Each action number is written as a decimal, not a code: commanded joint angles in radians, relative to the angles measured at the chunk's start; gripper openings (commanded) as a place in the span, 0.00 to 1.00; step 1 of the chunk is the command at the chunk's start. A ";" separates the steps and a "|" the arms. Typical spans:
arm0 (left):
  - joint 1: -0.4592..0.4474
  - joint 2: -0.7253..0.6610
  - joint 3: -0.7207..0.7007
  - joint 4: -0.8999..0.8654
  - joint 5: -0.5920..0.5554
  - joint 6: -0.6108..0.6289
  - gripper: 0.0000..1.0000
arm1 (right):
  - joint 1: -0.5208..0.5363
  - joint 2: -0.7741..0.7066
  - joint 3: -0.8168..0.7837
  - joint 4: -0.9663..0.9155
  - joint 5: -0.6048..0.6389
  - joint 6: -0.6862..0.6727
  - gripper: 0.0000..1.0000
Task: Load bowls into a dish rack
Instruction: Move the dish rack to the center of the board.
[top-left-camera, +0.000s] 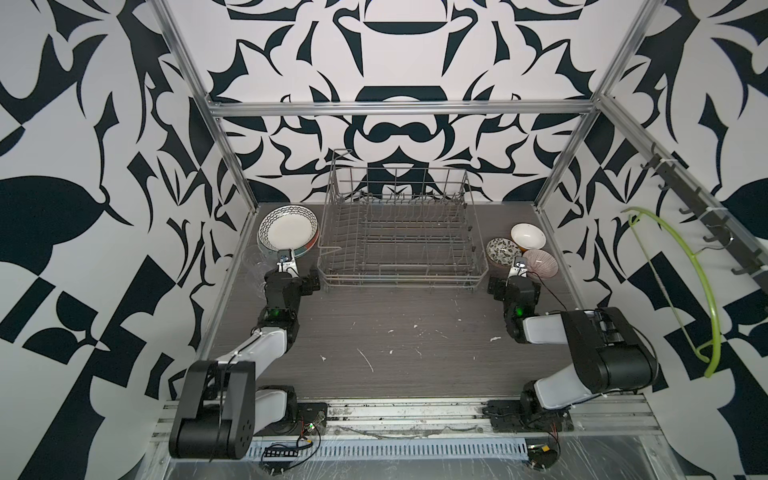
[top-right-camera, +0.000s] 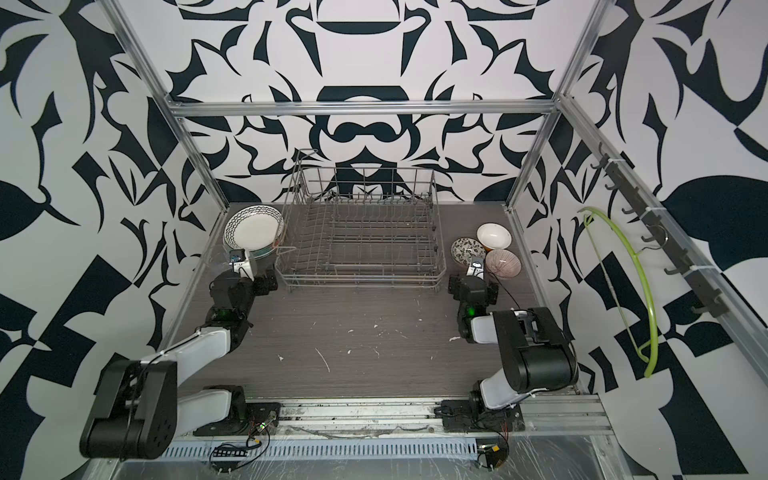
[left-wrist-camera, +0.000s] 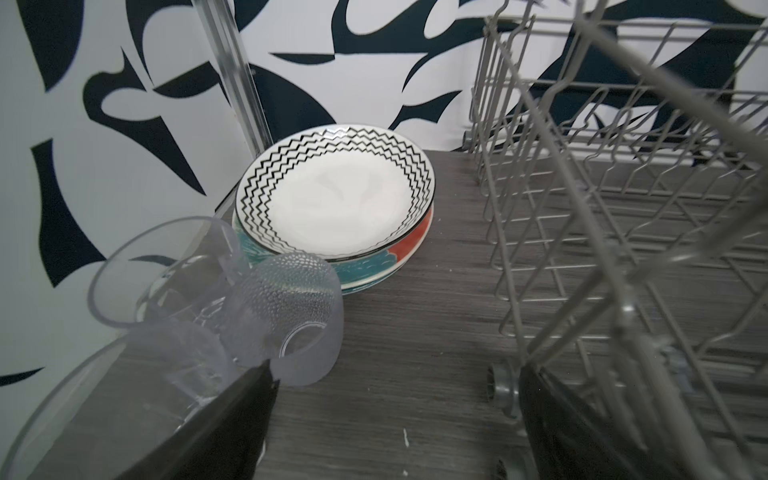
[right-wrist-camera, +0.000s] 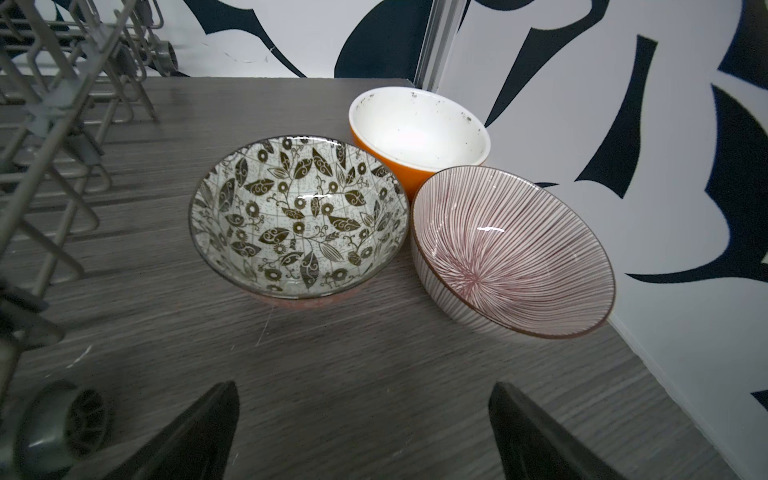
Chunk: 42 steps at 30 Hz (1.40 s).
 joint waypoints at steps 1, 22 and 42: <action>-0.009 -0.105 0.001 -0.117 0.011 0.013 0.99 | 0.021 -0.063 0.010 0.005 0.061 -0.011 1.00; -0.130 -0.372 0.643 -0.903 -0.093 -0.289 0.99 | 0.059 -0.323 0.771 -1.175 -0.572 0.167 1.00; -0.136 -0.239 0.875 -0.760 0.438 -0.395 0.99 | 0.200 -0.341 0.863 -1.227 -0.552 0.287 1.00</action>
